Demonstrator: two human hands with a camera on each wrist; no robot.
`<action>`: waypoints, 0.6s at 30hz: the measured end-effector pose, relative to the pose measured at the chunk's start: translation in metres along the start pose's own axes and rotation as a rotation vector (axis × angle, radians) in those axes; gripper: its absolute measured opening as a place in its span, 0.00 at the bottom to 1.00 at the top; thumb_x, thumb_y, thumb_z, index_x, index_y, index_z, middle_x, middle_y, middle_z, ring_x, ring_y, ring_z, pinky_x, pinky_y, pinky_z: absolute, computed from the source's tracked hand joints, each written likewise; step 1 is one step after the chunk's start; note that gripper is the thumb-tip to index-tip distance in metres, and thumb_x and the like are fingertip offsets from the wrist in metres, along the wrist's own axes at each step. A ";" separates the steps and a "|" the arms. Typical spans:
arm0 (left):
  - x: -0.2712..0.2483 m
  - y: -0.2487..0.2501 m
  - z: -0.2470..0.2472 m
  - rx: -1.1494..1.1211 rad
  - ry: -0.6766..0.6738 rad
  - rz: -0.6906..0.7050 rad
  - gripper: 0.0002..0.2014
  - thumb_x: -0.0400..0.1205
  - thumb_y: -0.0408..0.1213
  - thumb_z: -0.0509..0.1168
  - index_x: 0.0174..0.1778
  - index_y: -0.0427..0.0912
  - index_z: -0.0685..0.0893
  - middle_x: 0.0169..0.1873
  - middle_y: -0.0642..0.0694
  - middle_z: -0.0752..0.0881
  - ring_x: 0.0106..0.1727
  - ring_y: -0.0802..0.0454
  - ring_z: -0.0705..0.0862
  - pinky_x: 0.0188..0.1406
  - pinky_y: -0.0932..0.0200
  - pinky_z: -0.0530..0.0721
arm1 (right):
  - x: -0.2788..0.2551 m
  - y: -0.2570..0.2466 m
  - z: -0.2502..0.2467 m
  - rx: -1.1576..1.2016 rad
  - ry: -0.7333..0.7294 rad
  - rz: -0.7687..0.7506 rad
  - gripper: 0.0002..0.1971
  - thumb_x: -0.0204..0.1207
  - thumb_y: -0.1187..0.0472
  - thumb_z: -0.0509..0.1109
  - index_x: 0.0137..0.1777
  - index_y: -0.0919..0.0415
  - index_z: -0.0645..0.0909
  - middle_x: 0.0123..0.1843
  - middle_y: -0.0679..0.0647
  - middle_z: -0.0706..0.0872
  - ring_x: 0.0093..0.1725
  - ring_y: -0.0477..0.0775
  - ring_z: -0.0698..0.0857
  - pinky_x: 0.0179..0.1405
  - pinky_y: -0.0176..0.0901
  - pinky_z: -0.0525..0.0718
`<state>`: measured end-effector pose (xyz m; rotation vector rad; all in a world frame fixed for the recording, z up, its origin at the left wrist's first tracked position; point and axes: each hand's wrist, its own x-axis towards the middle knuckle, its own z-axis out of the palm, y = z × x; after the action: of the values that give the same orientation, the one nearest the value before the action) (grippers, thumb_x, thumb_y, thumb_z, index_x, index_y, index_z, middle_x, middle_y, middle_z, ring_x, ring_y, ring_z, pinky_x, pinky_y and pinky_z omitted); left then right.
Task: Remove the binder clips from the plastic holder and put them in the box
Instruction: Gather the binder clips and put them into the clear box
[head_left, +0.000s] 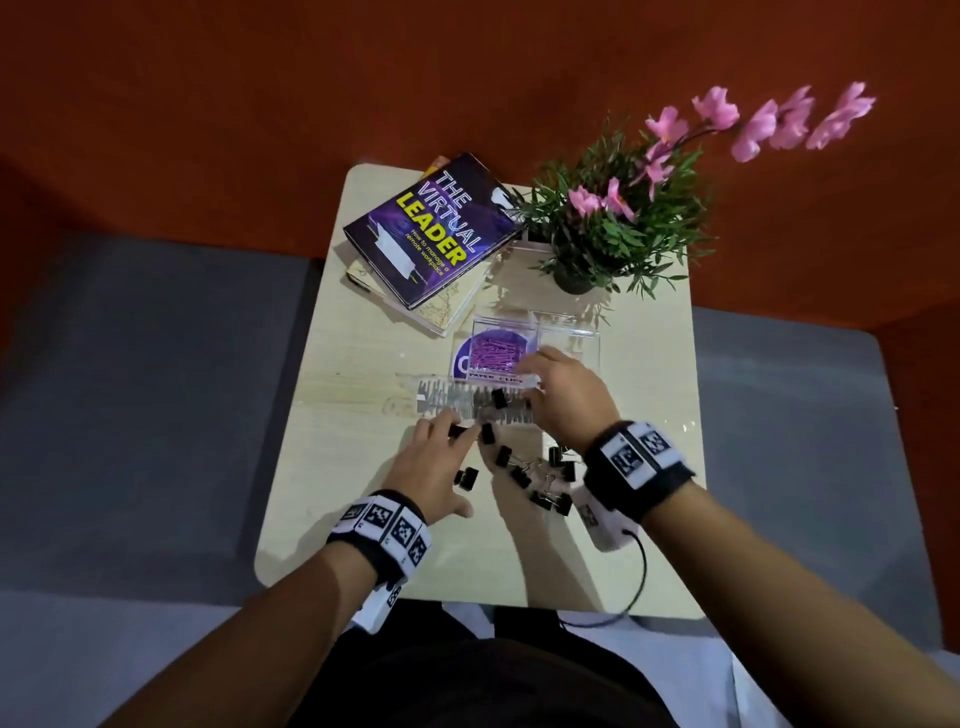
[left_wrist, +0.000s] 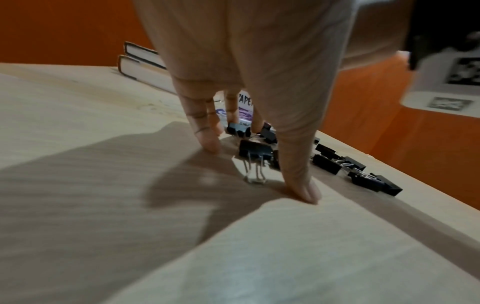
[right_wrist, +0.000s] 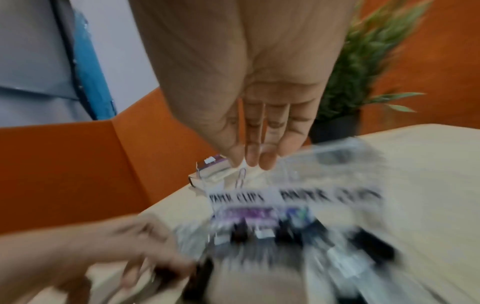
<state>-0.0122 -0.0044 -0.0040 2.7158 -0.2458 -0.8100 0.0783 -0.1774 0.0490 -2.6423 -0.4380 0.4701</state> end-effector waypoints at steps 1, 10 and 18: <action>0.000 0.001 0.000 -0.031 0.006 0.004 0.46 0.67 0.51 0.79 0.78 0.52 0.63 0.75 0.46 0.62 0.73 0.43 0.63 0.68 0.48 0.75 | -0.014 0.010 0.005 0.022 0.001 0.013 0.12 0.73 0.67 0.67 0.55 0.55 0.82 0.56 0.54 0.83 0.51 0.60 0.85 0.42 0.44 0.79; 0.003 0.012 0.007 -0.189 0.076 0.017 0.17 0.77 0.42 0.72 0.61 0.48 0.80 0.55 0.46 0.76 0.55 0.46 0.76 0.62 0.49 0.79 | -0.103 0.037 0.058 -0.063 -0.168 0.267 0.45 0.50 0.38 0.82 0.67 0.31 0.63 0.71 0.51 0.63 0.62 0.63 0.68 0.41 0.57 0.88; 0.016 0.026 -0.001 -0.263 0.067 -0.007 0.11 0.76 0.33 0.69 0.54 0.44 0.82 0.51 0.44 0.82 0.50 0.43 0.84 0.52 0.47 0.85 | -0.085 0.037 0.070 0.160 -0.061 0.225 0.17 0.66 0.62 0.76 0.55 0.49 0.82 0.60 0.59 0.74 0.55 0.66 0.75 0.49 0.57 0.84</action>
<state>-0.0001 -0.0326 -0.0032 2.4920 -0.1059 -0.6974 -0.0161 -0.2162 -0.0057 -2.5371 -0.1141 0.6293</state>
